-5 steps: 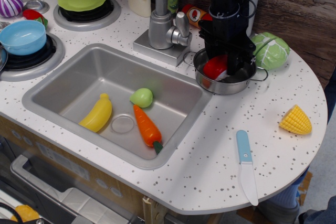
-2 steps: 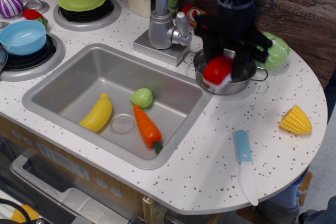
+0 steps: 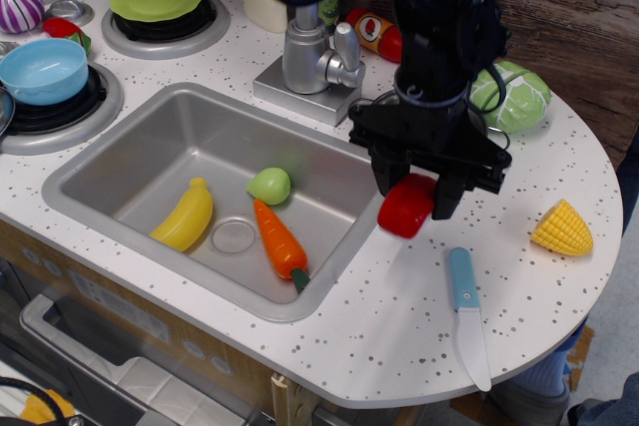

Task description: Take sushi out of pan

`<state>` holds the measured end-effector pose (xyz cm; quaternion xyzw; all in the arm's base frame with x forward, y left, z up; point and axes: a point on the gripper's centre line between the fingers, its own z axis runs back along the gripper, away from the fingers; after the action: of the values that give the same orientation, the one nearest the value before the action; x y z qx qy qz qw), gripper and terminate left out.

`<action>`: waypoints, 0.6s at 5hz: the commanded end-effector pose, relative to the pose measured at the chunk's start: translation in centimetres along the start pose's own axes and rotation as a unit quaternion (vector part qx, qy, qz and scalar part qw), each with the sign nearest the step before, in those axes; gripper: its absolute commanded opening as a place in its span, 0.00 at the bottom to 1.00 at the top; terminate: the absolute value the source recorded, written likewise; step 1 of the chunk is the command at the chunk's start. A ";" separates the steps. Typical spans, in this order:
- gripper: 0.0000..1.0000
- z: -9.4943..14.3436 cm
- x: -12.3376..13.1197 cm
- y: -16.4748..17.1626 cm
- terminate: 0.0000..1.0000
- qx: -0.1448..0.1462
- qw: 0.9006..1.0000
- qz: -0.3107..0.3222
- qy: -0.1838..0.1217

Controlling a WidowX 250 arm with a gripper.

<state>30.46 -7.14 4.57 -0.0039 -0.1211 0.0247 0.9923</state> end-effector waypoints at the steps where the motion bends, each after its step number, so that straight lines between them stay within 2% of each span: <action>1: 1.00 -0.1 0.4 -0.8 0.00 -0.010 0.997 0.030 -0.064; 2: 1.00 -0.6 0.3 -1.5 0.00 -0.014 0.992 0.073 -0.100; 3: 1.00 -0.6 0.3 -1.5 0.00 -0.014 0.992 0.073 -0.100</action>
<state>30.75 -8.68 3.44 -0.0174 -0.2079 0.0895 0.9739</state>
